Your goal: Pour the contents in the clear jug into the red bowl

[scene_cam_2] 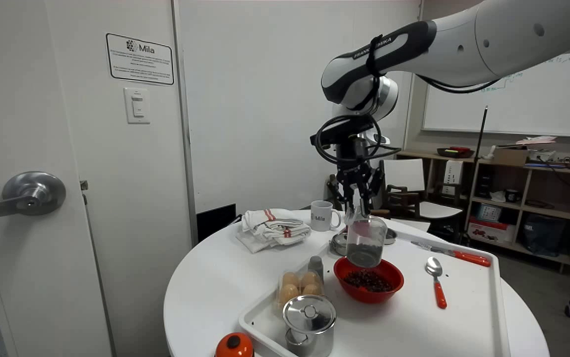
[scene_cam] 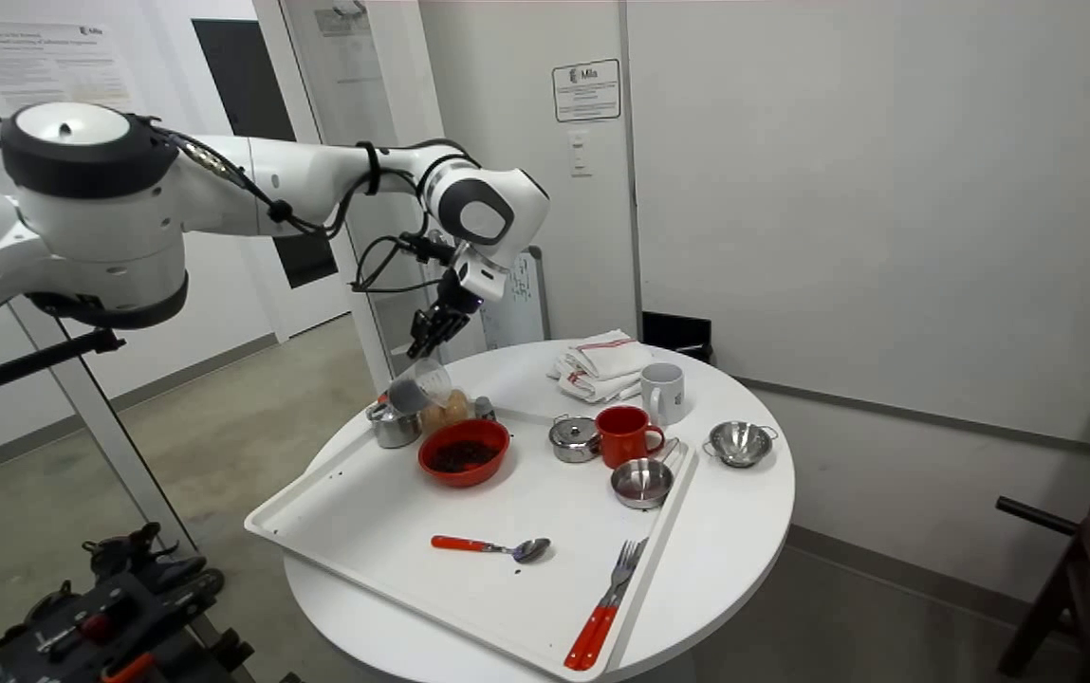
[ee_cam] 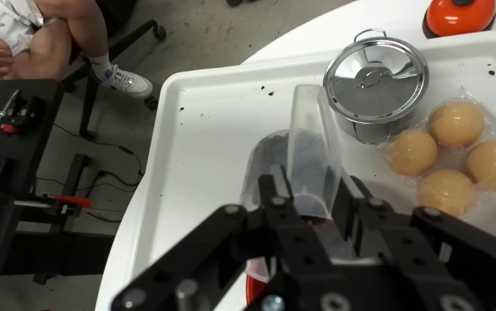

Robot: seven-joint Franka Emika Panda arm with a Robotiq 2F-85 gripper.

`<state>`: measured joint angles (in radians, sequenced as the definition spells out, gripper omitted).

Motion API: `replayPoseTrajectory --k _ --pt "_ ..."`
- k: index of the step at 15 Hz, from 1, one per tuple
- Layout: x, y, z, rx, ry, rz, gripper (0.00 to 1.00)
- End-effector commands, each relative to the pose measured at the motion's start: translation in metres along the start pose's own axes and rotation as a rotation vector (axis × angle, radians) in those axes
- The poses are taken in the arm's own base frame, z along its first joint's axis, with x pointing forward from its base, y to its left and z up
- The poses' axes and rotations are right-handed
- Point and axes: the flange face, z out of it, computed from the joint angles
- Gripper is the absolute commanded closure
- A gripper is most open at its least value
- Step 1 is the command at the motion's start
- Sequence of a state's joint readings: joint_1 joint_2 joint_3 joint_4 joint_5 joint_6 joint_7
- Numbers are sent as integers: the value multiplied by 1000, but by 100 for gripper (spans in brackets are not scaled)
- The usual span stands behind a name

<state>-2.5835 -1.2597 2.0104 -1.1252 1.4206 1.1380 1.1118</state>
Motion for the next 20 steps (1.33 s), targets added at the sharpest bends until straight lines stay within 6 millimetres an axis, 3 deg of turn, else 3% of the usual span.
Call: replayPoseTrajectory --k 1,4,12,15,16,18,19,20 --pt "16 -2 -6 2 -88 -65 93" --pt "24 6 -2 24 -148 -90 93" --pt "24 9 1 47 -279 -130 93" --pt "35 5 0 47 -207 -47 93" --pt "29 7 1 52 -239 -87 72" --pt "34 7 1 52 -226 -66 72" --pt "35 7 1 52 -223 -62 93" --pt "32 10 7 17 -250 -103 93"
